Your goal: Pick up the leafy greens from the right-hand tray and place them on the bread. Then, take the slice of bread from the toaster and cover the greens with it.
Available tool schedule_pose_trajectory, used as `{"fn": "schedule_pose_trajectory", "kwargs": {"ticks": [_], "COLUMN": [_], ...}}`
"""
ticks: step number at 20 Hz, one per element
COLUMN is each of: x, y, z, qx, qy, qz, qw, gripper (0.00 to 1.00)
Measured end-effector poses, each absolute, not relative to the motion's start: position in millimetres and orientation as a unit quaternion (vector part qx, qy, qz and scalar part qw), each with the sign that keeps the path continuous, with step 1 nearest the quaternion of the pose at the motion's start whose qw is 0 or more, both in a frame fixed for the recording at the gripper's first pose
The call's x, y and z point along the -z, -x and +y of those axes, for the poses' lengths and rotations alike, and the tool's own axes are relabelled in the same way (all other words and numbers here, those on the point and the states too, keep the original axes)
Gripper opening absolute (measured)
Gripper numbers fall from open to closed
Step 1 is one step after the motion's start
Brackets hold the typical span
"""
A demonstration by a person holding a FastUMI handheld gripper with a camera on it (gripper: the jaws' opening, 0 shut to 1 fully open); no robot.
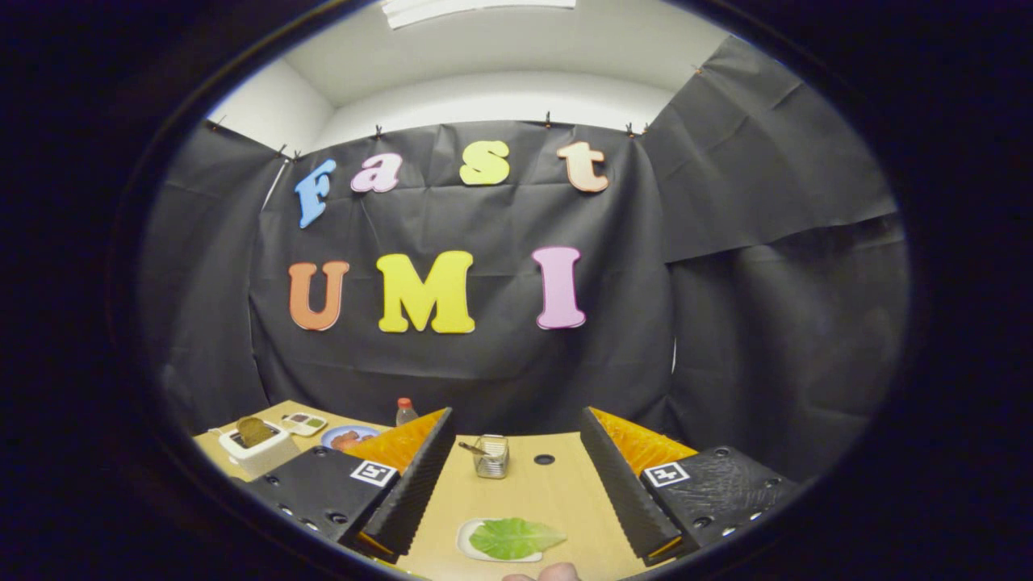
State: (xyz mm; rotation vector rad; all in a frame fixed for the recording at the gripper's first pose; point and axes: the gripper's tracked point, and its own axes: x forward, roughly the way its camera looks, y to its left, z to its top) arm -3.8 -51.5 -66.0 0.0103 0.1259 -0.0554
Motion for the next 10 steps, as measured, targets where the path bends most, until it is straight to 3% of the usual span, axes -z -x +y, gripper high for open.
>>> {"fn": "schedule_pose_trajectory", "kwargs": {"ticks": [10], "x": [254], "y": [-10], "z": [-87], "qx": [-0.005], "qy": [-0.057], "qz": [0.218], "qw": [0.974], "gripper": [0.96]}}
